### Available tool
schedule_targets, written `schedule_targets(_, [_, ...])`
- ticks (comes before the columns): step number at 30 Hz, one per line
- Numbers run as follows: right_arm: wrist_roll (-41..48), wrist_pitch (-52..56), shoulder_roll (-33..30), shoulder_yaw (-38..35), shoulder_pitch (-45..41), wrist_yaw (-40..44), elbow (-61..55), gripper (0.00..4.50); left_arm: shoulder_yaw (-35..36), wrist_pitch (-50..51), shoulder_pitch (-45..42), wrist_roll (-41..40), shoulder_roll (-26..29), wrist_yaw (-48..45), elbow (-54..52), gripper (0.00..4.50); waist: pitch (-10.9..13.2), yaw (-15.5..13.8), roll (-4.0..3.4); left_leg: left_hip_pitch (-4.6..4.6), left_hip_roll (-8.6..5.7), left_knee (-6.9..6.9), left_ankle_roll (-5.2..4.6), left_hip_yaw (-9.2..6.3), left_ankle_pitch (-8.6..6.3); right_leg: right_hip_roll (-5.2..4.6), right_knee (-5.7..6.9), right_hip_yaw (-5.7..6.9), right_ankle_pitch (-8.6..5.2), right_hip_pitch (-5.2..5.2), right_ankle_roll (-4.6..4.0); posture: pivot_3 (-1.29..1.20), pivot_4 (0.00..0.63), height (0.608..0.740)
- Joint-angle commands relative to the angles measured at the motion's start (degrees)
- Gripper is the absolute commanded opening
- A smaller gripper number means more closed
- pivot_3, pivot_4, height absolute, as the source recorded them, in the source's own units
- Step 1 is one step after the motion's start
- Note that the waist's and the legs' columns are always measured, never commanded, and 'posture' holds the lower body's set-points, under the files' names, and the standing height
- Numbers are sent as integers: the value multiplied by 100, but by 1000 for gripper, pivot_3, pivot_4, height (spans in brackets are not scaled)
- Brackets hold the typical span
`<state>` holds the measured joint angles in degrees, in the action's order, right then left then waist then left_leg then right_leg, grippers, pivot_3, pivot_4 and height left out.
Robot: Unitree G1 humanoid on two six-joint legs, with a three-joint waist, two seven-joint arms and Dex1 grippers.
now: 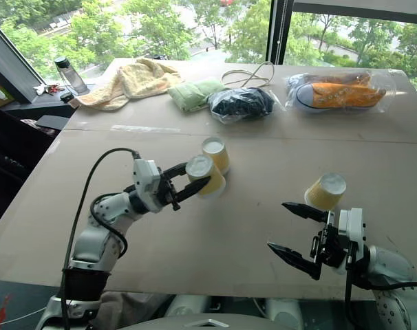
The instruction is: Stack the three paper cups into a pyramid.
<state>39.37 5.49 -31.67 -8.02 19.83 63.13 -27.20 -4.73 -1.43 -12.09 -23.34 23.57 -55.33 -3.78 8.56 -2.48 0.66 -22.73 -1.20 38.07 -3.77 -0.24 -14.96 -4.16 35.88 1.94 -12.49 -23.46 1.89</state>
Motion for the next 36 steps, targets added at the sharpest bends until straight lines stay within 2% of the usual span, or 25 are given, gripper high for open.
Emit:
schedule_targets(1, [45,-153,33,-185,10,-89,-159,4500,-541,-28,-495,188,-318,-355,400,1951,0,18,0,0,0,5,-1,0,-1,2,0,0,2,3,4,0,150,740])
schedule_targets(7, [91,-217,55,-421,168,-217,-178,4500,-894,-215,-1341,457,-1016,-452,1377,1951,0,24,-1,0,1,16,-3,0,0,15,5,1,14,6,25,0,150,740])
schedule_targets(13, [152,-228,113,-745,417,-505,-368,4500,-1114,-528,-1878,798,-1421,-645,2237,1951,0,20,-1,0,0,19,-4,0,0,22,7,-2,14,6,27,0,150,740])
schedule_targets(26, [97,-253,220,-980,623,-906,-481,4500,-1149,-993,-2237,1127,-1817,-708,2954,1951,0,22,-1,-1,2,21,-5,0,0,43,7,-4,14,7,27,0,150,740])
schedule_targets(36, [-68,-341,315,-905,710,-1042,-555,4500,-1088,-1370,-2359,1488,-1986,-336,3382,1951,0,22,-1,-1,2,22,-5,0,0,44,8,-4,14,7,27,0,150,740])
